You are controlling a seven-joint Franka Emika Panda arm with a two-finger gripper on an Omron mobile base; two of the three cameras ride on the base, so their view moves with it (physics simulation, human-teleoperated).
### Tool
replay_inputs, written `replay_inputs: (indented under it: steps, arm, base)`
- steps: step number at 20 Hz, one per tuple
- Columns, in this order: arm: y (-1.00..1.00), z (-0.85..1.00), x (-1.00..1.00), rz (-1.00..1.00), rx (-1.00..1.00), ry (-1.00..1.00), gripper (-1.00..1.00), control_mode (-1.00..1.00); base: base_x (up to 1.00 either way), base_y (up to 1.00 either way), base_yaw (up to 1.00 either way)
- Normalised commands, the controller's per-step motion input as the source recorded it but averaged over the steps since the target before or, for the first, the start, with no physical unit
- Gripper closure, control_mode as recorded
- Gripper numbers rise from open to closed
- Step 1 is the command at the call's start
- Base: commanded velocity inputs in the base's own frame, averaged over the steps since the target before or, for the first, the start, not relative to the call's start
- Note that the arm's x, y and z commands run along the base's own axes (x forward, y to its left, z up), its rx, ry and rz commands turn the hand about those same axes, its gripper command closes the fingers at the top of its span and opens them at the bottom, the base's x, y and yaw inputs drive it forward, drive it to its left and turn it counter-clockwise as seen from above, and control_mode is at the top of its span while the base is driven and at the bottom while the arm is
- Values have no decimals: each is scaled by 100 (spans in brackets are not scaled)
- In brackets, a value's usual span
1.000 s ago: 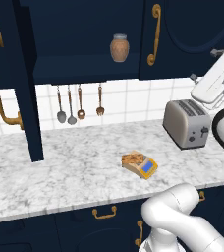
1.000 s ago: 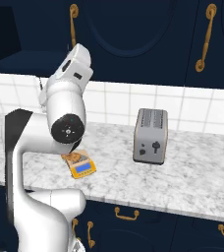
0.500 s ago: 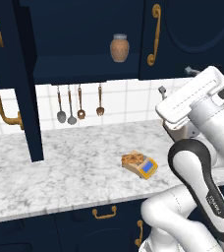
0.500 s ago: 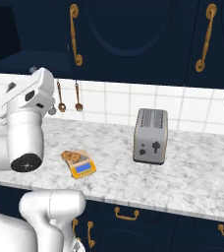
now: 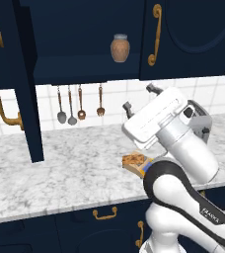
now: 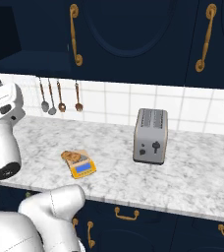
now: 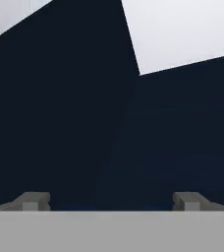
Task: Pick the bar and place it on the digital scale for weighing, and close the cabinet.
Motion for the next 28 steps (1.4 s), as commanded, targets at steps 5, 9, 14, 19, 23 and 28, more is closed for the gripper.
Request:
replay_inputs:
  steps: [5, 9, 14, 19, 23, 28]
  arm:
    - [91, -31, 13, 33, 23, -1, -100, -100]
    - [66, -40, 19, 32, 24, 1, -100, -100]
    - [63, -50, 18, 28, 23, 5, -100, -100]
    - [72, -35, 0, 27, 20, 7, -100, -100]
    - [17, -62, -20, 20, 29, 4, -100, -100]
    - [-3, -35, -97, -14, 8, -10, -100, -100]
  base:
    - [0, 0, 0]
    - [0, 0, 0]
    - [0, 0, 0]
    - [0, 0, 0]
    - [0, 0, 0]
    - [0, 0, 0]
